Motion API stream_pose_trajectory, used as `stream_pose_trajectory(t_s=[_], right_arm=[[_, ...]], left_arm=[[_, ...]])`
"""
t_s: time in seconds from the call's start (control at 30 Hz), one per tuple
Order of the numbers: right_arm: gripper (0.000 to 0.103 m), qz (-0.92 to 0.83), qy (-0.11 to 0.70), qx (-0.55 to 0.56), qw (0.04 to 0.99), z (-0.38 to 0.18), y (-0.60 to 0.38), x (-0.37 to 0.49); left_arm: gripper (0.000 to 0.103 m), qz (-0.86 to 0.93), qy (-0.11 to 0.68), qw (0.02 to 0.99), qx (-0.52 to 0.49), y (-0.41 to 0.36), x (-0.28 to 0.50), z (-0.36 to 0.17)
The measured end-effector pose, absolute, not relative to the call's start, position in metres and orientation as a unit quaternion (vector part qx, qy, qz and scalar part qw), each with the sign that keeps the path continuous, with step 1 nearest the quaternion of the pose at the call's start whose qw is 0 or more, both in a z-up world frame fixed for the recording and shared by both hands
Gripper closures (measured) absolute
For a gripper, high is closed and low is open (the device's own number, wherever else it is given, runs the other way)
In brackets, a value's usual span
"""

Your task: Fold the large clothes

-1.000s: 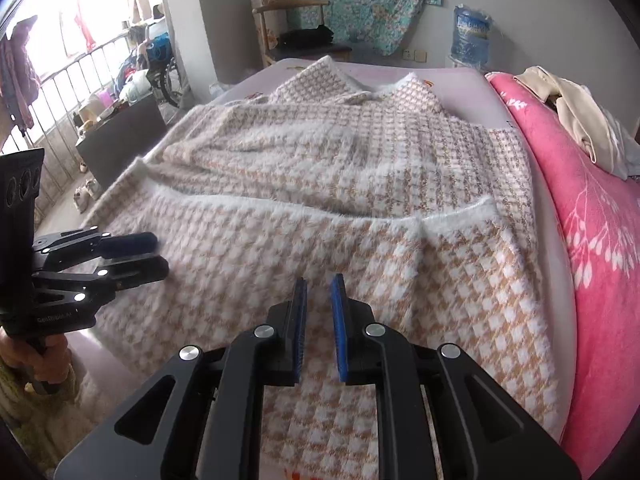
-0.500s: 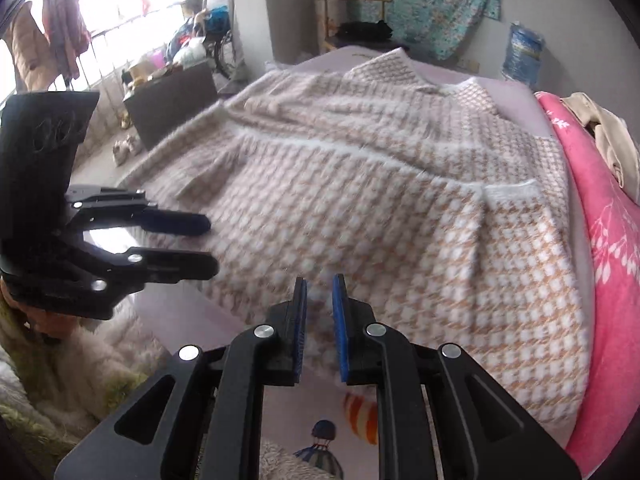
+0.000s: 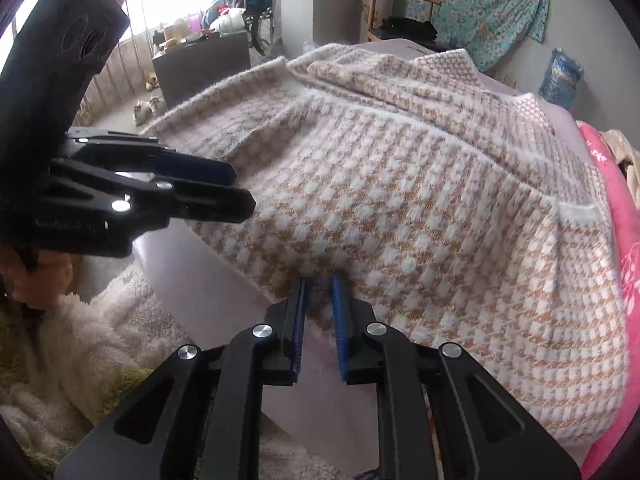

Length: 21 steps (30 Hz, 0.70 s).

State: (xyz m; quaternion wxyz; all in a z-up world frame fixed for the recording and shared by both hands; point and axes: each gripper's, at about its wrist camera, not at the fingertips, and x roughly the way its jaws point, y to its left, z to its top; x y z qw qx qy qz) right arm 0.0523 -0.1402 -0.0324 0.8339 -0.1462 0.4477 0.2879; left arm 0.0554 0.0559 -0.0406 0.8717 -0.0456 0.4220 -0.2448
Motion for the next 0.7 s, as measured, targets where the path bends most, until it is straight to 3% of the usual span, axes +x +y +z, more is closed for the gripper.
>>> stream_pose_trajectory(t_s=[0.13, 0.27, 0.47, 0.6, 0.7], right_arm=[[0.090, 0.311, 0.415, -0.137, 0.844, -0.009, -0.139, 0.038], [0.090, 0.312, 0.458, -0.123, 0.823, -0.045, -0.127, 0.053], [0.090, 0.274, 0.422, -0.147, 0.851, -0.009, -0.144, 0.037], [0.090, 0.236, 0.451, -0.121, 0.852, -0.036, -0.172, 0.050], [0.090, 0.229, 0.450, -0.143, 0.851, -0.024, -0.169, 0.047]], left_arm=[[0.059, -0.208, 0.415, 0.885, -0.041, 0.076, 0.052, -0.040], [0.063, -0.189, 0.433, 0.878, -0.078, 0.095, 0.061, -0.059], [0.059, -0.150, 0.424, 0.890, -0.074, 0.121, 0.056, -0.052], [0.062, -0.151, 0.428, 0.885, -0.108, 0.131, 0.062, -0.061], [0.060, -0.153, 0.433, 0.882, -0.105, 0.130, 0.065, -0.060]])
